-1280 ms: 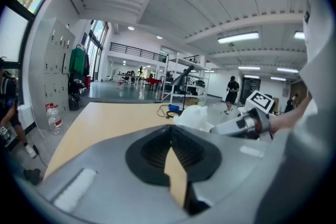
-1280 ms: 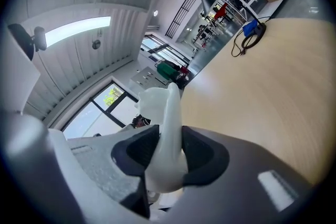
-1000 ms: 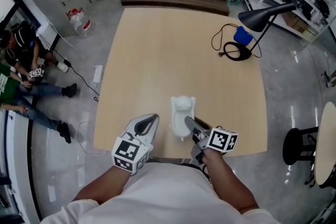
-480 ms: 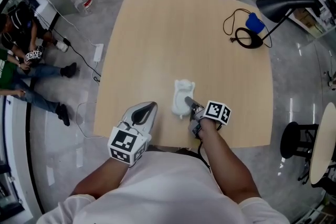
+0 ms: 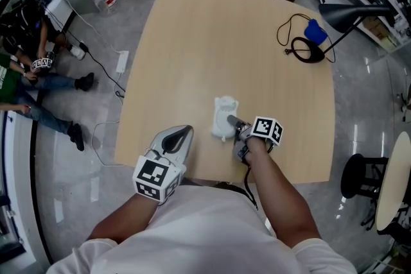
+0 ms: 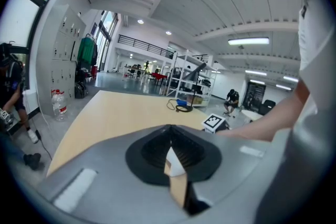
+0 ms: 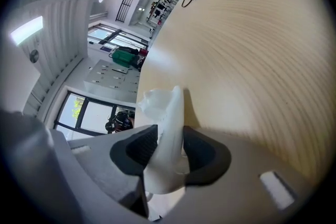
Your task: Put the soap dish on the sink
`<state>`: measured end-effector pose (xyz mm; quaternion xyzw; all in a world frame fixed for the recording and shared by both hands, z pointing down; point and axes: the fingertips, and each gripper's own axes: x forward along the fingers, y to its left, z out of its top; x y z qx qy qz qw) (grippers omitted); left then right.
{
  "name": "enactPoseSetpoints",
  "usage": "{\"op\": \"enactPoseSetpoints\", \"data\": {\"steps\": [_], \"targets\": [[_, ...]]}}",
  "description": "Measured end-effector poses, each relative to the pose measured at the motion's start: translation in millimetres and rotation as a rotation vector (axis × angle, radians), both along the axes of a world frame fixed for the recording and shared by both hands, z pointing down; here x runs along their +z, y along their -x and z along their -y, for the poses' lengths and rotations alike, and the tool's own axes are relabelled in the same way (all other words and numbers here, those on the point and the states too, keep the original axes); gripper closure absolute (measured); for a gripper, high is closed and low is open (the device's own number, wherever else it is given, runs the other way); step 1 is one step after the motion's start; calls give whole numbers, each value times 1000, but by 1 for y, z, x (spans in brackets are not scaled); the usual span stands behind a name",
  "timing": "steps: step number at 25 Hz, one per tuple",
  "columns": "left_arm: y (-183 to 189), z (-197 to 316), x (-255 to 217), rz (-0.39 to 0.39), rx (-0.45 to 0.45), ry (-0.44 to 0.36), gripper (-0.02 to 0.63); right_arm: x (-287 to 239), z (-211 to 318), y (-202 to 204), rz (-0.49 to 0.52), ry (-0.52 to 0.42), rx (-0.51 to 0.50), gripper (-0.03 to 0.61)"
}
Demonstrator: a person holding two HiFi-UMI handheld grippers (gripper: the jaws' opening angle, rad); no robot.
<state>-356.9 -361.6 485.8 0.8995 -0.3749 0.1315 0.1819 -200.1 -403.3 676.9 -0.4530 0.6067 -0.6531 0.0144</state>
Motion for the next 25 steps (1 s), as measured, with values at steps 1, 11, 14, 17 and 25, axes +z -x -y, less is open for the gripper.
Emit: {"op": "enactPoseSetpoints", "data": {"steps": [1, 11, 14, 17, 25], "targets": [[0, 0, 0, 0, -1, 0, 606, 2, 1, -1, -12, 2, -4, 420], [0, -1, -2, -3, -3, -1, 606, 2, 8, -1, -94, -53, -100, 396], [0, 0, -4, -2, 4, -3, 606, -5, 7, -4, -114, -79, -116, 388], [0, 1, -4, -5, 4, -1, 606, -22, 3, -10, -152, -133, -126, 385], [-7, 0, -10, -23, 25, -10, 606, -117, -32, -11, -270, -433, -160, 522]]}}
